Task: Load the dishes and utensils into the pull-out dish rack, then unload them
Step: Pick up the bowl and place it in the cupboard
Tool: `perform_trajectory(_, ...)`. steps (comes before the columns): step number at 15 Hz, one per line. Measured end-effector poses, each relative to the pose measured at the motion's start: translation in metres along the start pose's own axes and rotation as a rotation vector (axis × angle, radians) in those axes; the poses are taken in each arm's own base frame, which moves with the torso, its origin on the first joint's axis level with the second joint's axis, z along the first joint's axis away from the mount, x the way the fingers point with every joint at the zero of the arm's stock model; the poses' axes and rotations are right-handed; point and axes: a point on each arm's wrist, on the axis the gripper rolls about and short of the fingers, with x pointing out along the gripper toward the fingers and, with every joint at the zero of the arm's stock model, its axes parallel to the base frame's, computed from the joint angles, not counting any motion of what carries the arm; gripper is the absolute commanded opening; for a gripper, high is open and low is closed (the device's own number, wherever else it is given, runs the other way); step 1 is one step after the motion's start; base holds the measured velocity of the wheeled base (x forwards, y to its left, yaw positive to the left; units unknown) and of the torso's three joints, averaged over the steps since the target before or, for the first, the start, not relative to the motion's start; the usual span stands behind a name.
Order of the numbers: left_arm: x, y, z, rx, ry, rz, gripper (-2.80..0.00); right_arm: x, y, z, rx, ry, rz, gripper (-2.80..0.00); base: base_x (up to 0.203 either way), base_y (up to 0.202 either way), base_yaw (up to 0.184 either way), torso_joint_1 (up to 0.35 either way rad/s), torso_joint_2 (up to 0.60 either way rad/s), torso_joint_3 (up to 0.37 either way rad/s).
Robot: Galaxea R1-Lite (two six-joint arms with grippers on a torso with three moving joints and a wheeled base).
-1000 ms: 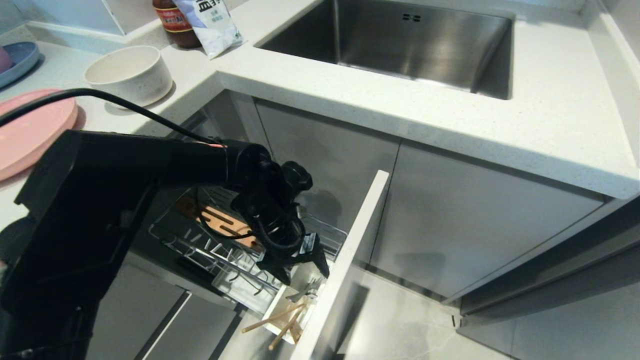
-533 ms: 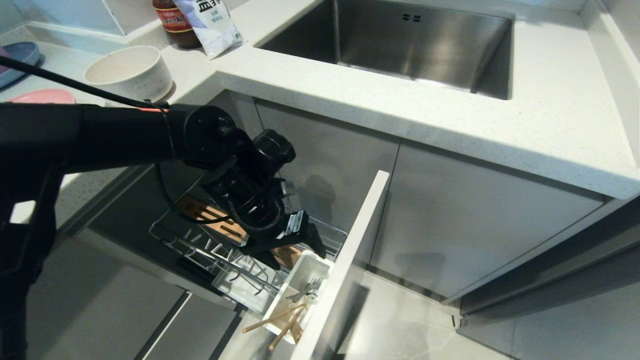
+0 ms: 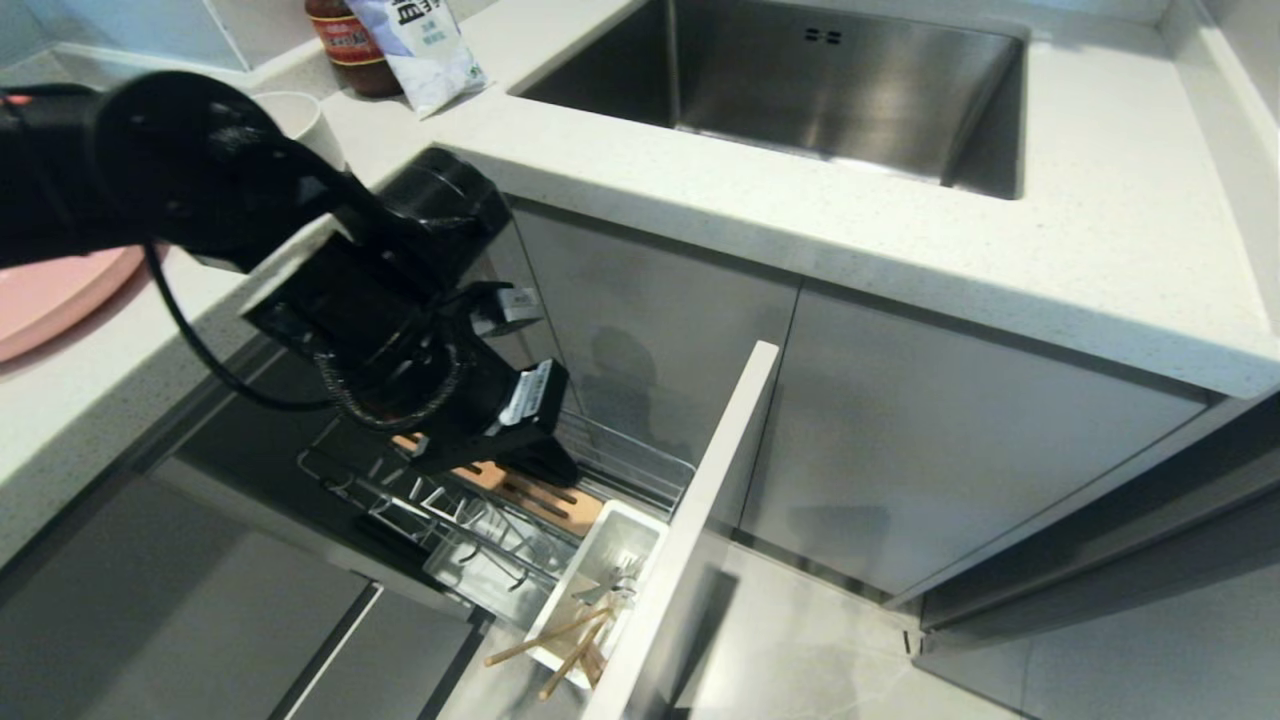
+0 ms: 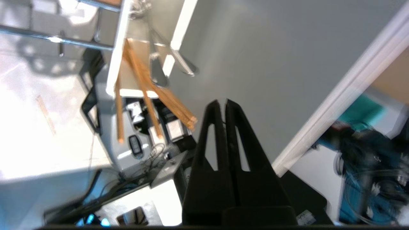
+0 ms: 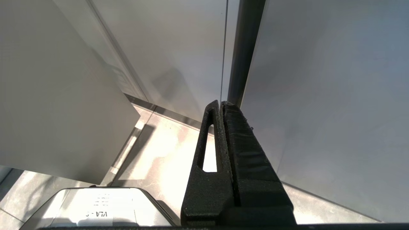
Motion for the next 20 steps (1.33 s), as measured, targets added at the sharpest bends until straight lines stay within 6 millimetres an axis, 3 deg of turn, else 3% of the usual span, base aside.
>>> perform_trajectory(6,-0.096,0.002,-0.033,0.029,-0.272,-0.06,-2.8,0.0,0.0,0.0,-0.001,0.0,0.0,-2.8,0.0,0.0,0.0,0.0,0.0,0.0)
perform_trajectory(11,-0.176,0.022,-0.058,0.008,-0.672,-0.068,-2.8,0.0,0.0,0.0,0.0,0.0,0.0,-2.8,0.0,0.0,0.0,0.0,0.0,0.0)
perform_trajectory(16,-0.218,0.043,-0.071,-0.041,-0.977,0.018,-2.8,0.0,0.0,0.0,0.0,0.0,0.0,-2.8,0.0,0.0,0.0,0.0,0.0,0.0)
perform_trajectory(20,-0.23,0.062,-0.066,0.0,-1.093,0.132,-2.8,0.0,0.0,0.0,0.0,0.0,0.0,-2.8,0.0,0.0,0.0,0.0,0.0,0.0)
